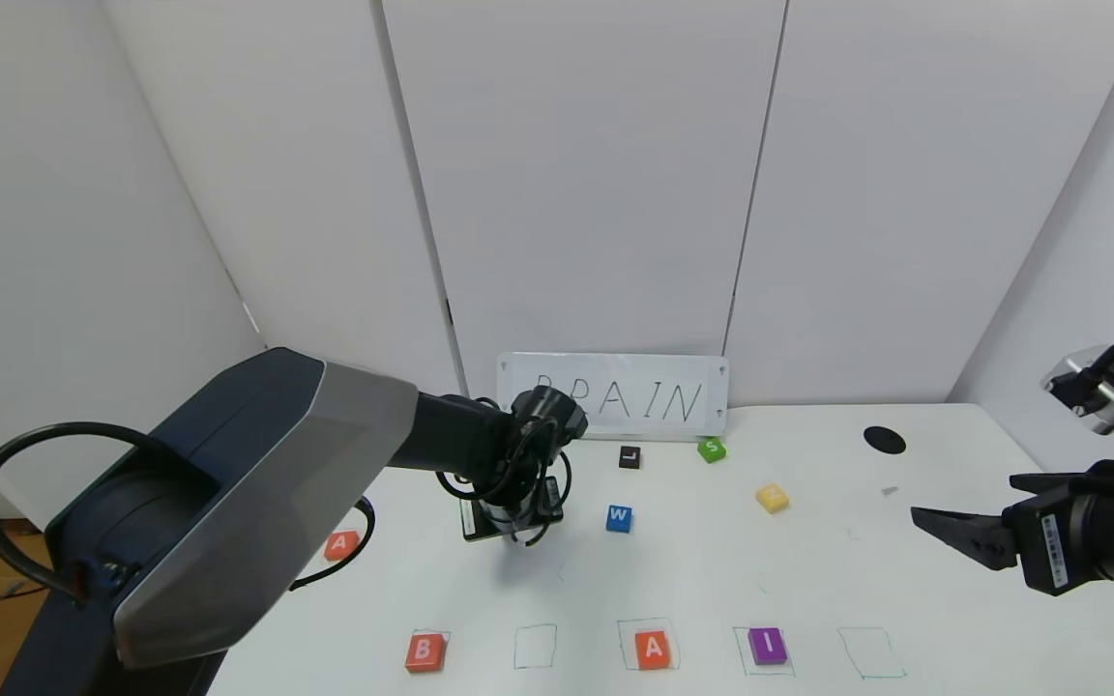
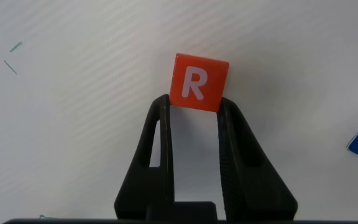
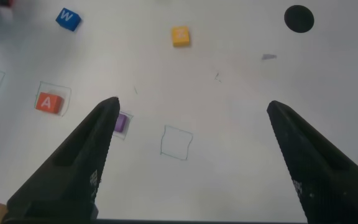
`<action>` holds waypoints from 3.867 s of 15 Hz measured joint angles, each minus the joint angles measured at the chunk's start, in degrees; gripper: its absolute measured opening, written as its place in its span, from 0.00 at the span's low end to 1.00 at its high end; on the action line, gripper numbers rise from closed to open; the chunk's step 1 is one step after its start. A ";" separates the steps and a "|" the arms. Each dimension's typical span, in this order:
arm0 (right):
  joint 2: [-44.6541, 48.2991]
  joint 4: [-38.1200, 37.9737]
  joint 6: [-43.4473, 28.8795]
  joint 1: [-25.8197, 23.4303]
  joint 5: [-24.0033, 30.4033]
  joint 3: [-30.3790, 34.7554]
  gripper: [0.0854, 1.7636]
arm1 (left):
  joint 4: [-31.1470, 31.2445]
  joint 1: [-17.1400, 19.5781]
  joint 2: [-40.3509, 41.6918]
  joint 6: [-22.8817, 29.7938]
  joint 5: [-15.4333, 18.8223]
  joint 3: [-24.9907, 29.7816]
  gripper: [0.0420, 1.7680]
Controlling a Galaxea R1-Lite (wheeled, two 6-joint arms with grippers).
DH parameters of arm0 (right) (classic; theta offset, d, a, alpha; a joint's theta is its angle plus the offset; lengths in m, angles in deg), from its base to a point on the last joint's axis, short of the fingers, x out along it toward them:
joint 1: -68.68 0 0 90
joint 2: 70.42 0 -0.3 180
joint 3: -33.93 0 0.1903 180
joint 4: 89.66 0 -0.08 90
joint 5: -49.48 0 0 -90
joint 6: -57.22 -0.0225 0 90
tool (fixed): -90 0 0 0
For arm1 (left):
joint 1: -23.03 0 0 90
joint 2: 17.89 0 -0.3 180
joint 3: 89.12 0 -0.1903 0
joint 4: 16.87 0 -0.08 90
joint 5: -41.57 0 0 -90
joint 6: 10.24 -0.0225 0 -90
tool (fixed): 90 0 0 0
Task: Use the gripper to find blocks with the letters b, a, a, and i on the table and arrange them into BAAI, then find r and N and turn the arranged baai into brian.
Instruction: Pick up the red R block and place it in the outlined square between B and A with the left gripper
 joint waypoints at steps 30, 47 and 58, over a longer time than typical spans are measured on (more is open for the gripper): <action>-0.09 0.06 0.02 1.90 -0.60 1.00 0.97 | -9.12 -15.36 17.48 12.73 -3.19 30.88 0.25; -0.11 0.04 -0.02 2.17 -0.61 1.13 0.97 | -16.26 -17.99 15.38 15.52 -3.33 36.23 0.25; -0.24 0.06 0.00 2.19 -0.60 1.22 0.97 | -16.32 -17.73 14.42 15.45 -3.55 36.74 0.25</action>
